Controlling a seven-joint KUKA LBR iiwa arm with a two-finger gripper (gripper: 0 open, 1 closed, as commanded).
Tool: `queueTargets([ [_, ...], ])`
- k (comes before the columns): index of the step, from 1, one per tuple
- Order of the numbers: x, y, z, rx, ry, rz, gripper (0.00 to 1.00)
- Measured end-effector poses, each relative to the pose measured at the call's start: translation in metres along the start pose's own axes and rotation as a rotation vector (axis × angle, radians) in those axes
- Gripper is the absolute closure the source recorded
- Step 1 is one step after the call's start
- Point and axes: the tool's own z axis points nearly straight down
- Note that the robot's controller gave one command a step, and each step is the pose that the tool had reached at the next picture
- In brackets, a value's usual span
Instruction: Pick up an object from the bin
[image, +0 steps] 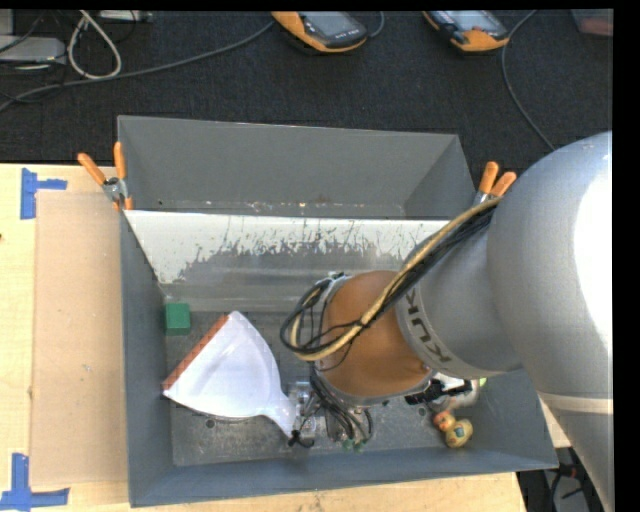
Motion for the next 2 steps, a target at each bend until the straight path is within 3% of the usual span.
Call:
queueTargets([
  [1, 0.003, -0.001, -0.015, 0.001, 0.008, 0.001, 1.0],
  [2, 0.002, 0.0, -0.054, 0.001, 0.006, 0.001, 1.0],
])
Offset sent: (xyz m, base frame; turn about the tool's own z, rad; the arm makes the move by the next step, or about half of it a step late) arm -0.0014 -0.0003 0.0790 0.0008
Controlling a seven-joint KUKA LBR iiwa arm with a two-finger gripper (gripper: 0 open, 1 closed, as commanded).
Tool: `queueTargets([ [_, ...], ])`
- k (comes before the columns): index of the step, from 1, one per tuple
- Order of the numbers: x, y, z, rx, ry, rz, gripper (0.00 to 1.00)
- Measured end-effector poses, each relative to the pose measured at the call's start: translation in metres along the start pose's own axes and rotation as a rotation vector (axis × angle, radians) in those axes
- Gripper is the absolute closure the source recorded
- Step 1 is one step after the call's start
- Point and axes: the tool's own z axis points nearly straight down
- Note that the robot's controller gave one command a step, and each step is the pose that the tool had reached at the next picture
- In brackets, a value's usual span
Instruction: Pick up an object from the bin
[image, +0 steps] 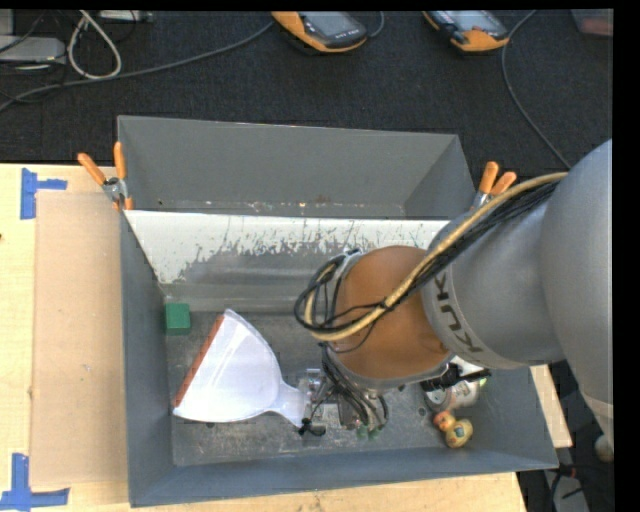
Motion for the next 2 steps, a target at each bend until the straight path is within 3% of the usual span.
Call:
queueTargets([
  [2, 0.002, 0.0, -0.041, 0.001, 0.006, 0.001, 1.0],
])
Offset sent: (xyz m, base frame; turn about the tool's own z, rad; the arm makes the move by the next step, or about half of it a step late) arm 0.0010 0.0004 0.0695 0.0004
